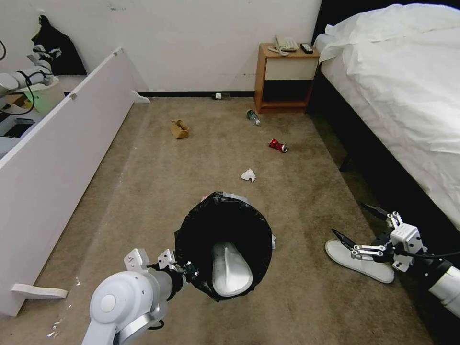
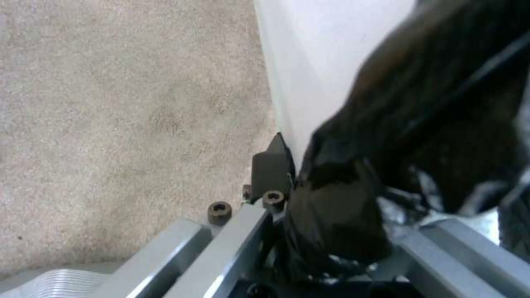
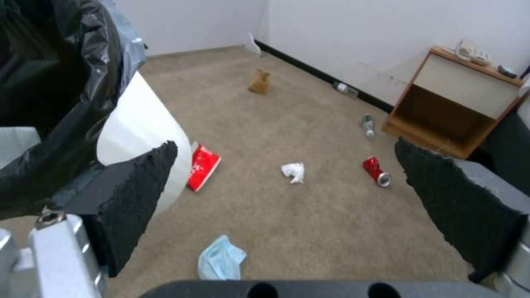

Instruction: Pick up the trash bin and place the garbage on the floor into it.

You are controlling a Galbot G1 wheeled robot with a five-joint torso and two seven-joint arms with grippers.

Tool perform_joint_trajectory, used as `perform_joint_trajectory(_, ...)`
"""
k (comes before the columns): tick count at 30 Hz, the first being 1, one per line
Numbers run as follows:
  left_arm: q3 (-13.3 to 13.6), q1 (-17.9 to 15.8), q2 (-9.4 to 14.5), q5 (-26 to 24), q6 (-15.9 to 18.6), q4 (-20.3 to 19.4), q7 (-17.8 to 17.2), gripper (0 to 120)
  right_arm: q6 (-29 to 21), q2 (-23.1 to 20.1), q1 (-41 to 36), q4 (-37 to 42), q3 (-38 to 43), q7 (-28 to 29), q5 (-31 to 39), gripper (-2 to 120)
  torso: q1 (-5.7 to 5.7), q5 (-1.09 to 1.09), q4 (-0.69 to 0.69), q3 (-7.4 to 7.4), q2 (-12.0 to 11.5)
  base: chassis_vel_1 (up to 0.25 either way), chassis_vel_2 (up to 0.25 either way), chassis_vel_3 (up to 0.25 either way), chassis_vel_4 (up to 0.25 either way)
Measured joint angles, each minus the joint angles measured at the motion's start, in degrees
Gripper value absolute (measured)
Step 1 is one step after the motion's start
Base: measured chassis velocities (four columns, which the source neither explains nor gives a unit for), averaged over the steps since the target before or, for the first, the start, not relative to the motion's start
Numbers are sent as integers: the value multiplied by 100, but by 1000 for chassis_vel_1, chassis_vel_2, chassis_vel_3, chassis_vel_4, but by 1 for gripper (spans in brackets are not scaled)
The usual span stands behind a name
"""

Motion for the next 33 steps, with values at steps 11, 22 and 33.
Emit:
perform_joint_trajectory(11,-22,11,41,-7,-3,-14,9,0,3,87,-10,29,-5,-57,-1,100,0,0,0,0,0,0,0,0,0)
perform_joint_trajectory(22,-10,16,18,59,-4,16,40,0,-62,60,-31,31,0,-117,124,100,0,0,0,0,0,0,0,0,0)
perform_joint_trajectory(33,-18,-12,17,119,-4,80,105,0,-82,68,-48,31,-1,-178,305,100,0,0,0,0,0,-2,-4,6,3)
